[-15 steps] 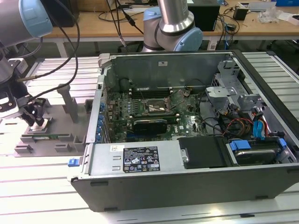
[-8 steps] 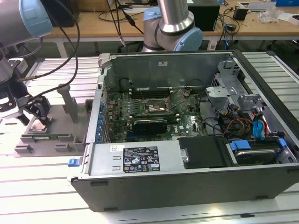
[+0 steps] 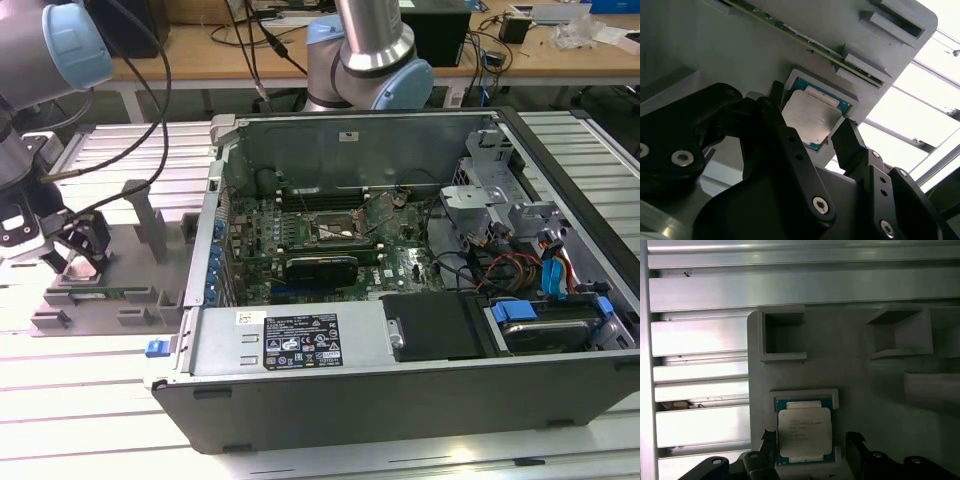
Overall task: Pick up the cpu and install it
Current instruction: 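Pick up the cpu and move it towards the insertion slot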
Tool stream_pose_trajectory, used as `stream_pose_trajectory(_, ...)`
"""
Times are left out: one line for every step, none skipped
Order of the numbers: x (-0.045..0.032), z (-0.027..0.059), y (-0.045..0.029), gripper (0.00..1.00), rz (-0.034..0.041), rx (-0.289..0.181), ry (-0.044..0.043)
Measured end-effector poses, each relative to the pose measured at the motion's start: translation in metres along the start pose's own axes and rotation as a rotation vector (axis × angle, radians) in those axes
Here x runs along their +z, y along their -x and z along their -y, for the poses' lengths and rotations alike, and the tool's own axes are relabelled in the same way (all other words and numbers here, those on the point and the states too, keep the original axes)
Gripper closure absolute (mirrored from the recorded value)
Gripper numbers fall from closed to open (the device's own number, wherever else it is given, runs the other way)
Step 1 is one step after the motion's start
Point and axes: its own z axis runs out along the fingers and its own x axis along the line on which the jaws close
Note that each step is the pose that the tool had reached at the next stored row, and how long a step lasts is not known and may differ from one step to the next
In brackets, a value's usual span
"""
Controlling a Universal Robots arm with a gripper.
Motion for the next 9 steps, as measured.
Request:
stream_pose_trajectory(0.0008,-0.0003,-0.0001,0.34,-0.0001,0.000,-0.0001)
stream_pose_trajectory(0.0016,-0.0007,-0.0002,0.34,-0.0004,0.000,-0.0001)
stream_pose_trajectory(0.0031,-0.0013,-0.0003,0.34,-0.0008,0.000,-0.0001)
stream_pose_trajectory(0.0049,-0.0023,-0.0005,0.34,-0.0020,0.000,-0.0004)
stream_pose_trajectory(0.0059,-0.0029,-0.0006,0.34,-0.0028,0.000,-0.0009)
stream_pose_trajectory(0.0059,-0.0028,-0.0006,0.34,-0.0027,0.000,-0.0013)
stream_pose_trajectory(0.0060,-0.0028,-0.0006,0.34,-0.0026,0.000,-0.0015)
stream_pose_trajectory(0.0060,-0.0029,-0.0006,0.34,-0.0025,0.000,-0.0017)
stream_pose_trajectory(0.0062,-0.0029,-0.0005,0.34,-0.0045,0.000,-0.0020)
